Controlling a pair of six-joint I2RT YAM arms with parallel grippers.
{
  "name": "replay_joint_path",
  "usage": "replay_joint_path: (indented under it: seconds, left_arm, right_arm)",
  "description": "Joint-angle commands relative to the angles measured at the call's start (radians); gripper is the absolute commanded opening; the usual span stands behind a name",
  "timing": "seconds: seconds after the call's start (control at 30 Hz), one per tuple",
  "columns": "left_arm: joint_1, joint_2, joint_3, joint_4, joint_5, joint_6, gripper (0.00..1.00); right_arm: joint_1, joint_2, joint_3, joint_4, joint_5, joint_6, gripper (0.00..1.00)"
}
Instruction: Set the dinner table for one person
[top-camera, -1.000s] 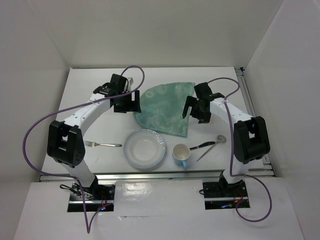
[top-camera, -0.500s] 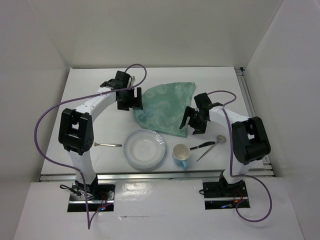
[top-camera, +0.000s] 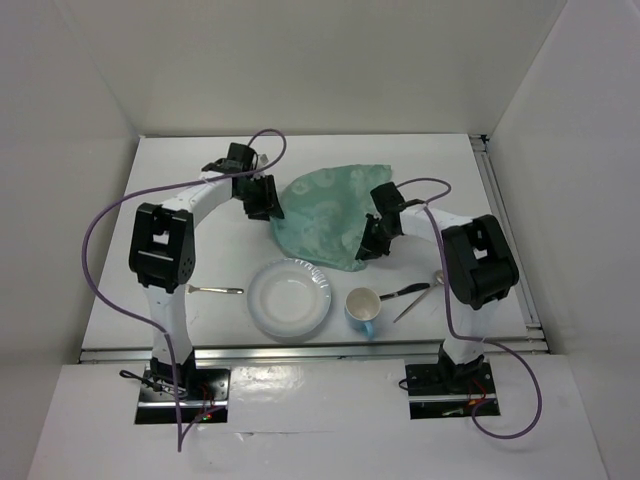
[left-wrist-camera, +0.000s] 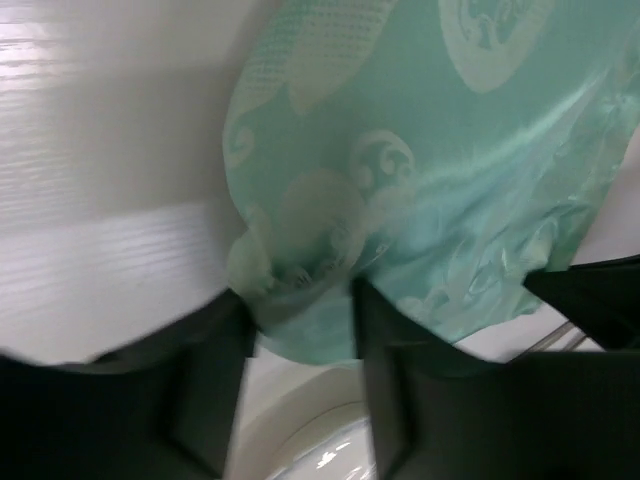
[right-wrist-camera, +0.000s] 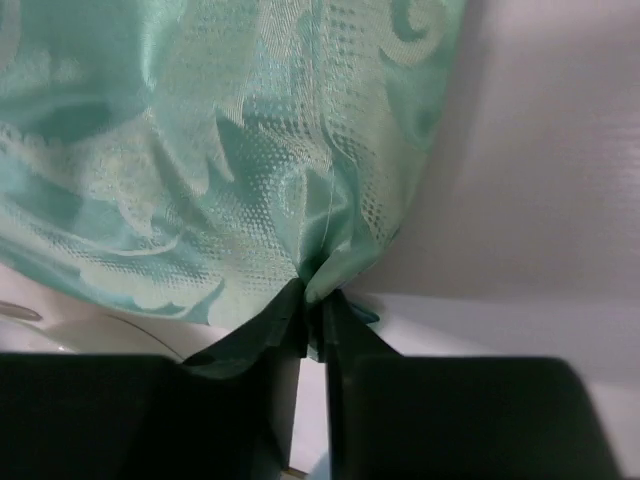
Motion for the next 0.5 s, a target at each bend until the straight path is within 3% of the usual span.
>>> replay_joint_path:
  seconds: [0.0, 0.03, 0.07, 0.13, 0.37, 0.47]
  left_arm:
    - [-0.001, 0.049, 0.086, 0.036, 0.092, -0.016, 0.5]
    - [-0.001, 0.058, 0.086, 0.036, 0.092, -0.016, 0.4]
    - [-0.001, 0.067, 0.103, 0.036, 0.092, -0.016, 0.19]
    - [0.012, 0.067, 0.131, 0.016, 0.083, -0.016, 0.0]
    - [0.073, 0.046, 0.252, -0.018, 0.094, -0.016, 0.0]
    - [0.107, 0.018, 0.342, -0.03, 0.094, -0.004, 0.0]
  right_arm:
    - [0.007, 0.047, 0.064, 0.01, 0.032, 0.012, 0.15]
    - [0.007, 0.047, 0.078, 0.001, 0.041, 0.012, 0.06]
    - [0.007, 0.047, 0.092, -0.013, 0.041, 0.012, 0.0]
    - [0.007, 0.047, 0.136, -0.025, 0.052, 0.003, 0.0]
    - [0.016, 0.061, 0.362, -0.056, 0.043, -0.05, 0.0]
    - [0.016, 0.118, 0.535, -0.09, 0.023, -0.063, 0.0]
